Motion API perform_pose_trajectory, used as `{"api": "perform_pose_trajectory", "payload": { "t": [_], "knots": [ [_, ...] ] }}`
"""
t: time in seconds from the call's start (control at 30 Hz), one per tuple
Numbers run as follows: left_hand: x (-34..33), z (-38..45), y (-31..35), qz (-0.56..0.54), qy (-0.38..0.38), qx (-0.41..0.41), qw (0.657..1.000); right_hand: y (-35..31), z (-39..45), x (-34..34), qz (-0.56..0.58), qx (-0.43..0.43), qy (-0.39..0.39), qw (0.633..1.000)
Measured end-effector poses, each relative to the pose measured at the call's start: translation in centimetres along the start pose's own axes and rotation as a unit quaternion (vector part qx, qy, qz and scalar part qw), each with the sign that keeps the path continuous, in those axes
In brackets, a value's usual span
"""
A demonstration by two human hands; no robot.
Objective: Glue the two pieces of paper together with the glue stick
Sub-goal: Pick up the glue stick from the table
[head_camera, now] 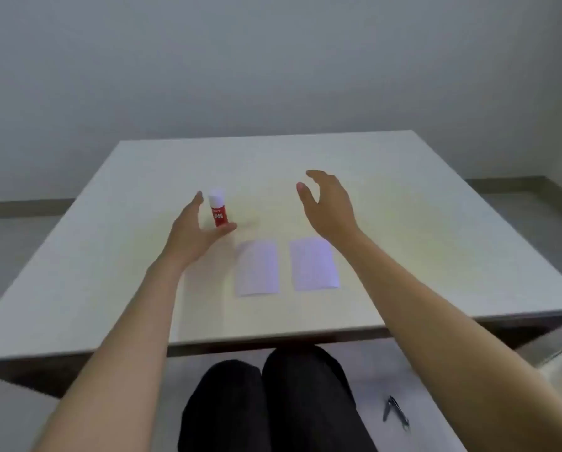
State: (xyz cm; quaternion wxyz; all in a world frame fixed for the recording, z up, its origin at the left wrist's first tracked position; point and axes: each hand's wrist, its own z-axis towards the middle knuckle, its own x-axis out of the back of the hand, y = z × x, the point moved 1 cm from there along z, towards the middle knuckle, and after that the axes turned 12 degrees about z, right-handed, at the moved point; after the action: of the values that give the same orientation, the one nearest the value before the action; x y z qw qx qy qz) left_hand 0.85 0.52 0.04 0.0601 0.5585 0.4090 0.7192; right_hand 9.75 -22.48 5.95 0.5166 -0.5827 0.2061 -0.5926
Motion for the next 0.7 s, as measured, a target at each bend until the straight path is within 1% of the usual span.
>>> {"api": "perform_pose_trajectory", "payload": {
  "t": [0.03,0.13,0.2,0.27,0.33,0.43,0.53,0.63,0.7],
  "knots": [
    [-0.7,-0.4,0.7,-0.035,0.019,-0.010,0.999,0.2,-0.9,0.6,0.004,0.007,0.009,1.000],
    [-2.6,-2.0,2.7,-0.089,0.057,0.024,0.994,1.0,-3.2,1.9,-0.012,0.016,0.007,1.000],
    [-3.7,-2.4,2.9,-0.096,0.090,0.059,0.990,1.4,-3.9,2.3,-0.014,0.015,0.001,1.000],
    [-3.8,-2.5,2.7,-0.087,0.135,0.071,0.984,1.8,-3.8,2.5,-0.014,0.020,0.005,1.000],
    [-3.6,-2.1,2.3,-0.089,0.152,0.067,0.982,2.1,-3.5,2.3,-0.009,0.025,0.005,1.000],
    [-3.0,-2.1,2.3,-0.102,0.147,0.024,0.984,2.1,-3.3,1.0,0.020,0.015,-0.012,1.000],
    [-1.5,-2.3,3.1,-0.120,0.129,-0.028,0.984,1.5,-3.1,-0.3,0.137,-0.034,-0.036,0.989],
    [0.4,-2.1,4.9,-0.056,0.107,-0.121,0.985,-0.3,-2.3,-1.0,0.254,-0.081,-0.037,0.963],
    [1.3,-2.4,6.2,0.007,0.094,-0.171,0.981,-1.2,-1.9,-1.0,0.289,-0.087,-0.033,0.953]
  ]
}}
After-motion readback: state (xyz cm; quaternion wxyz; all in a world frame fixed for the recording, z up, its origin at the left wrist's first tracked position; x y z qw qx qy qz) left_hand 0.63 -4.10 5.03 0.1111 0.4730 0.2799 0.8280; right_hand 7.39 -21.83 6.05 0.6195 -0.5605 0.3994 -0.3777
